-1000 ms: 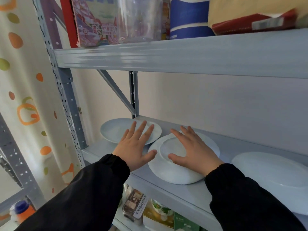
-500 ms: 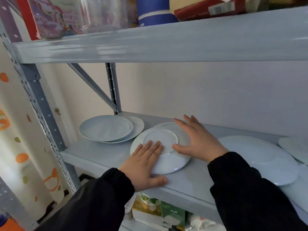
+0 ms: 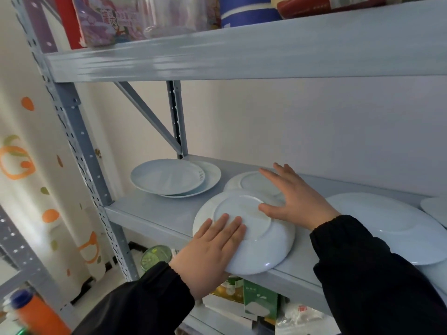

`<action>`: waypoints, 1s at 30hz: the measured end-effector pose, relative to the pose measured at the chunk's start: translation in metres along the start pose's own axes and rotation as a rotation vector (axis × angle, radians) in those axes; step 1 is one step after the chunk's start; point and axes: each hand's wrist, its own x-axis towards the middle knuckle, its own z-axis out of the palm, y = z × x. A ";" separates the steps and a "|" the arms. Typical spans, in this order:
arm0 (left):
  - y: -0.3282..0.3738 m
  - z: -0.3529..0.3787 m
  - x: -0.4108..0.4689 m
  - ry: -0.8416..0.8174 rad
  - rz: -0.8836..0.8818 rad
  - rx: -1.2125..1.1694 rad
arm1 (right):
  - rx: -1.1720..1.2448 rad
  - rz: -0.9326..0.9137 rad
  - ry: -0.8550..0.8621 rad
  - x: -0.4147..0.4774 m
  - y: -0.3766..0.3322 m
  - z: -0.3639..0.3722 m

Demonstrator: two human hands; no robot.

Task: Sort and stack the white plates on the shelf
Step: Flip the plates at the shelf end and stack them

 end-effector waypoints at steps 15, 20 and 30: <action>-0.032 -0.051 -0.024 0.168 -0.220 -0.176 | 0.202 -0.070 0.113 -0.001 -0.004 0.006; -0.048 -0.067 -0.022 0.340 -0.427 -0.342 | 0.347 -0.148 0.249 -0.004 -0.015 0.002; -0.071 -0.077 -0.016 0.490 -0.677 -0.657 | 0.243 -0.191 0.189 0.004 -0.030 0.014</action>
